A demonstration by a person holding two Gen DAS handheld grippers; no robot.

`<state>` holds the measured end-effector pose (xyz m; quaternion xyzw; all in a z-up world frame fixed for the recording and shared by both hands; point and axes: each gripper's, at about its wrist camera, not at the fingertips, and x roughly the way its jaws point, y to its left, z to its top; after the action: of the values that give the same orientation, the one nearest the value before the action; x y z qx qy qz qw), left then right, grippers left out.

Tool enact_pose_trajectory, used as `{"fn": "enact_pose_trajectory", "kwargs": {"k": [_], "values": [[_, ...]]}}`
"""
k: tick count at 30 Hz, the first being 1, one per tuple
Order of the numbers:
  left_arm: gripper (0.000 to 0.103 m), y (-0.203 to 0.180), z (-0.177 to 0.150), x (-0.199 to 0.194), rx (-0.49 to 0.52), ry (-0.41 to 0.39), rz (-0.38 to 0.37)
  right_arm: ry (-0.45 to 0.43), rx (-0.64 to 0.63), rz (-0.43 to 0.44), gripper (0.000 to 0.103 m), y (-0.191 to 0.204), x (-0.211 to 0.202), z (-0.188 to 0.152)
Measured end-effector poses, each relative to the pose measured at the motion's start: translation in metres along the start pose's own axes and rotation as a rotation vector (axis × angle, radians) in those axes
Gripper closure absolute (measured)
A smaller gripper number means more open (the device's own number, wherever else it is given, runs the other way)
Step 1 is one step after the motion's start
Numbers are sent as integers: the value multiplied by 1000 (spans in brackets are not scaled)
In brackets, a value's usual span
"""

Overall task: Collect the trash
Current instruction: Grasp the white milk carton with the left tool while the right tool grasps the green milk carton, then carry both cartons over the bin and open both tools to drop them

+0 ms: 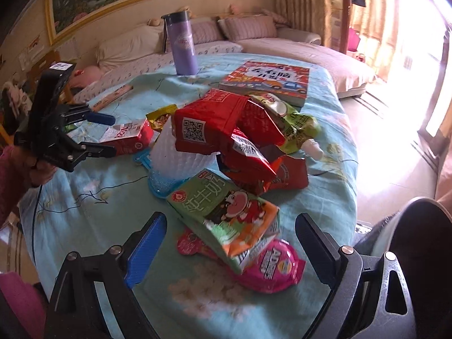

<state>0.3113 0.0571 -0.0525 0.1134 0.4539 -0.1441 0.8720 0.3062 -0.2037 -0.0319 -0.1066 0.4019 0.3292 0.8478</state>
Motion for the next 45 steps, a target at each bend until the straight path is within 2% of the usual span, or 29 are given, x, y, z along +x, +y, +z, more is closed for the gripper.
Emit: {"fn": "enact_pose_trajectory", "kwargs": {"k": [3, 6, 7, 8, 9, 10, 14, 23, 28, 32, 45], "values": [[14, 0, 1, 9, -2, 23, -2, 19, -2, 43, 10, -1, 9, 5], [18, -4, 0, 10, -6, 12, -9, 34, -14, 35, 13, 3, 16, 5], [29, -6, -1, 10, -12, 14, -15, 36, -15, 23, 19, 5, 17, 4], [44, -8, -2, 10, -24, 25, -12, 36, -9, 10, 33, 7, 17, 2], [53, -9, -2, 10, -37, 33, -16, 34, 7, 2, 36, 8, 16, 1], [54, -10, -3, 9, -57, 38, -27, 24, 28, -5, 40, 8, 13, -2], [55, -26, -11, -13, -123, -25, -54, -32, 115, -44, 48, 9, -10, -15], [56, -89, -31, -65, -163, -155, -132, -193, 314, -52, 49, 18, -71, -56], [56, -119, -36, -74, -158, -177, -158, -231, 392, -63, 49, 16, -89, -78], [56, -134, -35, -82, -179, -191, -225, -254, 450, -71, 49, 12, -103, -94], [56, -195, -22, -80, -89, -183, -281, -301, 551, -146, 50, -11, -130, -124]]}}
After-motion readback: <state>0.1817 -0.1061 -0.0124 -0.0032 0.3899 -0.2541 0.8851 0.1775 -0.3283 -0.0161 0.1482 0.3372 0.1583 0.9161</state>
